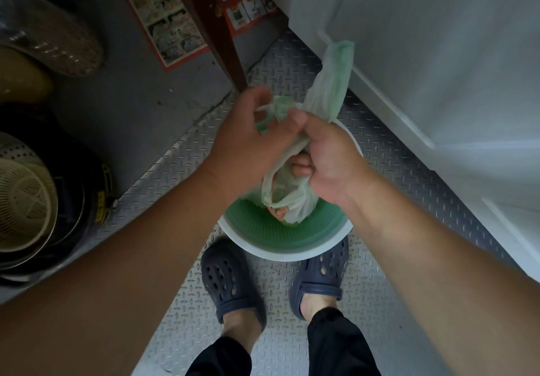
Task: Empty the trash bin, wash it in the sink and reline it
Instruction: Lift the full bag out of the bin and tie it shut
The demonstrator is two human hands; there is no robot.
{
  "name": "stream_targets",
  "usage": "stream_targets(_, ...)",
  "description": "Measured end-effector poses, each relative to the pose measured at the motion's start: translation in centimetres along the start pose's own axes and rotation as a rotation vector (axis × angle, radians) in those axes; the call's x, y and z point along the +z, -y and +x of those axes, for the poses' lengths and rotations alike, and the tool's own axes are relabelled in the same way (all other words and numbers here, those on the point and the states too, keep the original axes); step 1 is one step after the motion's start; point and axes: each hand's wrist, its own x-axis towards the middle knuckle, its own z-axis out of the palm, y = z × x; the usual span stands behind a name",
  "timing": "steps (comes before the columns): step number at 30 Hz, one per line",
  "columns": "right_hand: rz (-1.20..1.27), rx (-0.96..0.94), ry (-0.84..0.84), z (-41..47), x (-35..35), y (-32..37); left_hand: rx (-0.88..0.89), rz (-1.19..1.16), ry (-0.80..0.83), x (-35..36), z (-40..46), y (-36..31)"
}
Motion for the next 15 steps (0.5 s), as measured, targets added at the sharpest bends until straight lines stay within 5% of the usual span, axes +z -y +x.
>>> stream_targets(6, 0.091, -0.022, 0.007, -0.2, -0.4, 1.0, 0.016, 0.024, 0.136, 0.4, -0.2, 2.4)
stream_targets(15, -0.150, 0.052, 0.175, -0.5, -2.4, 2.0, -0.057, 0.165, 0.167, -0.2, 1.6, 2.7)
